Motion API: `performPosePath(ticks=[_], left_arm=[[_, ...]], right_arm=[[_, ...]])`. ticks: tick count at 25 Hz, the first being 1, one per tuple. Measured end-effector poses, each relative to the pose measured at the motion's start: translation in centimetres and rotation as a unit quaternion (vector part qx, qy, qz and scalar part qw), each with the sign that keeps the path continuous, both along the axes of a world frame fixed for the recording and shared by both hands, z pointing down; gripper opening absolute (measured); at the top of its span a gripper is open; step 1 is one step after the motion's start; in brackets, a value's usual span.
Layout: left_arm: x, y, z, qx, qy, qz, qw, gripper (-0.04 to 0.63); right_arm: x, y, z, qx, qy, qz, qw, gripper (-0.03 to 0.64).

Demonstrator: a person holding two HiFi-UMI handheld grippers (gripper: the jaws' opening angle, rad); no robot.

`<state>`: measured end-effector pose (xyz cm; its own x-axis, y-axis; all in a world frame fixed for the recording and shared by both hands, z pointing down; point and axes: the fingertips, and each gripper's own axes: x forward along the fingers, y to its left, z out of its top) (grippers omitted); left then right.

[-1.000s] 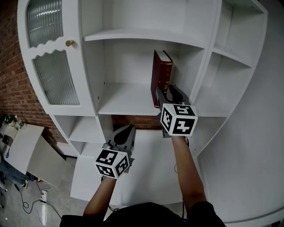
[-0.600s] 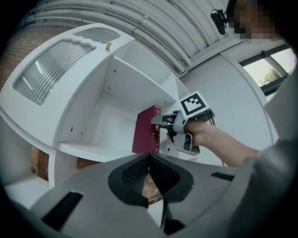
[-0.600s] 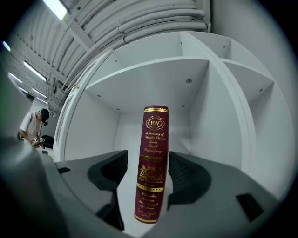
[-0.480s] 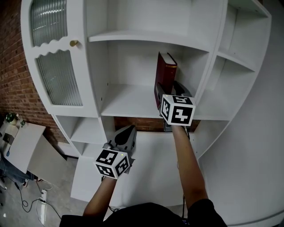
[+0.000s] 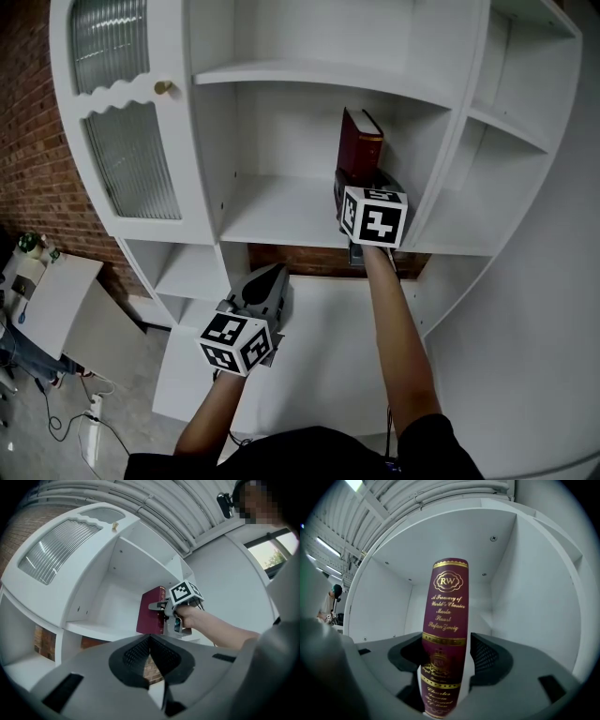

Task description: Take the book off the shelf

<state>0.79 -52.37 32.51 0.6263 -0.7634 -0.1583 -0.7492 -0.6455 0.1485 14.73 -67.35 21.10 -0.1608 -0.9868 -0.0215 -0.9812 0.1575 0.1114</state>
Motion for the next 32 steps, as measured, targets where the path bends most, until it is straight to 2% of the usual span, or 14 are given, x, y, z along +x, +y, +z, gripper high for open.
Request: performPosePath(ticks=[26, 32], left_arm=[[-0.1, -0.6, 0.9, -0.015, 0.014, -0.014, 0.9997, 0.015], [0.1, -0.5, 0.5, -0.009, 0.017, -0.013, 0.9997, 0.015]], right_arm=[[-0.1, -2.0, 0.8, -0.005, -0.001, -0.001, 1.0, 0.281], [-0.4, -1.7, 0.8, -0.002, 0.003, -0.011, 1.0, 0.253]])
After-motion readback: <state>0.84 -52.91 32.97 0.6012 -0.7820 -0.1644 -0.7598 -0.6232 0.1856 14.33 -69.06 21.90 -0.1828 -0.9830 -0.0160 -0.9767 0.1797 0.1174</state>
